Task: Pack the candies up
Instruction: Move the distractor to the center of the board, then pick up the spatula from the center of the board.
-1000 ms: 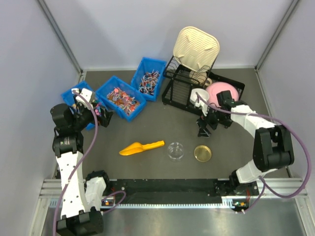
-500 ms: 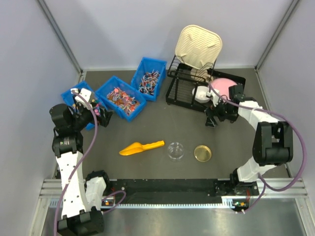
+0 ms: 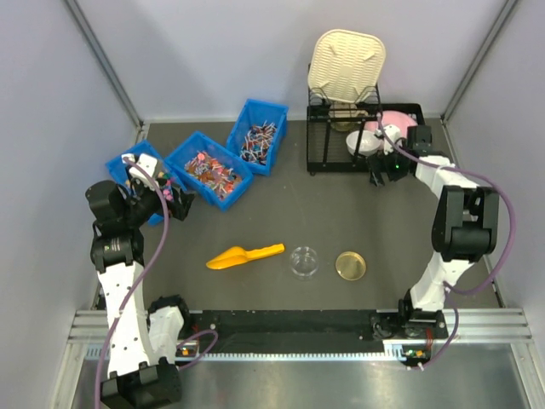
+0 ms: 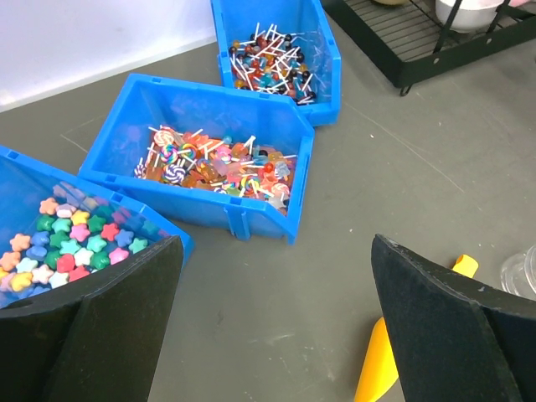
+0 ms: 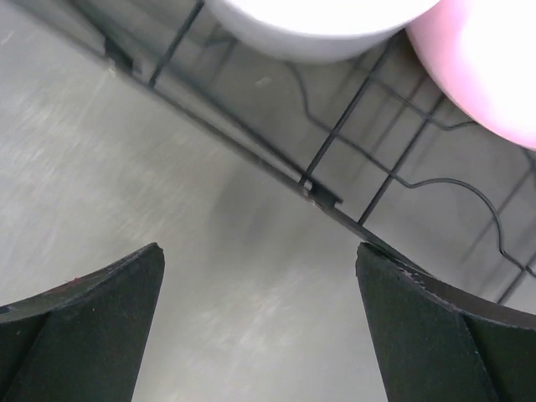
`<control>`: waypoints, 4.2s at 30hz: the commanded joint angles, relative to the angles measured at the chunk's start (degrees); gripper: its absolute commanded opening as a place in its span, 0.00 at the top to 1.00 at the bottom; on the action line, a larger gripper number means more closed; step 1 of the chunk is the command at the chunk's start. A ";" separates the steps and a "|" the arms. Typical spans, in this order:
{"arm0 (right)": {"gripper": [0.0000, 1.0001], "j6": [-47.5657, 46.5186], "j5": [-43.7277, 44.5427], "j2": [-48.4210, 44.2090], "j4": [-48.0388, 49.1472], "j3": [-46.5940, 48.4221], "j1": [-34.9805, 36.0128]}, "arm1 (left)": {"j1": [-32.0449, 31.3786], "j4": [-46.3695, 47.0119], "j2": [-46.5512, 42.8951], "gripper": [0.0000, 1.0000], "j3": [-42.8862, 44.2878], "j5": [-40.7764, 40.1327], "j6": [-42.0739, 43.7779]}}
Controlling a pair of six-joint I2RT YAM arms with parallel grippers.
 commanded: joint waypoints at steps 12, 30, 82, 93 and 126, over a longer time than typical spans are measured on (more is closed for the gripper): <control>0.04 2.53 4.25 1.75 10.47 4.03 -0.84 | 0.85 2.63 -0.90 0.01 -0.20 2.63 -0.65; 0.04 -11.97 -1.22 -38.14 -9.55 -17.86 8.02 | 0.94 -2.20 -1.69 0.01 -0.03 14.05 5.50; 0.05 -11.54 7.05 6.13 -1.40 4.81 67.10 | 2.87 6.32 -0.11 0.01 -2.14 -0.53 -3.64; 0.30 -10.57 6.43 11.33 -1.40 7.18 65.96 | 3.31 6.15 -0.72 0.01 -2.14 0.87 -3.64; 1.00 -1.79 -16.86 -13.72 -10.10 8.41 47.50 | 0.16 -21.26 6.39 0.01 5.94 46.93 37.28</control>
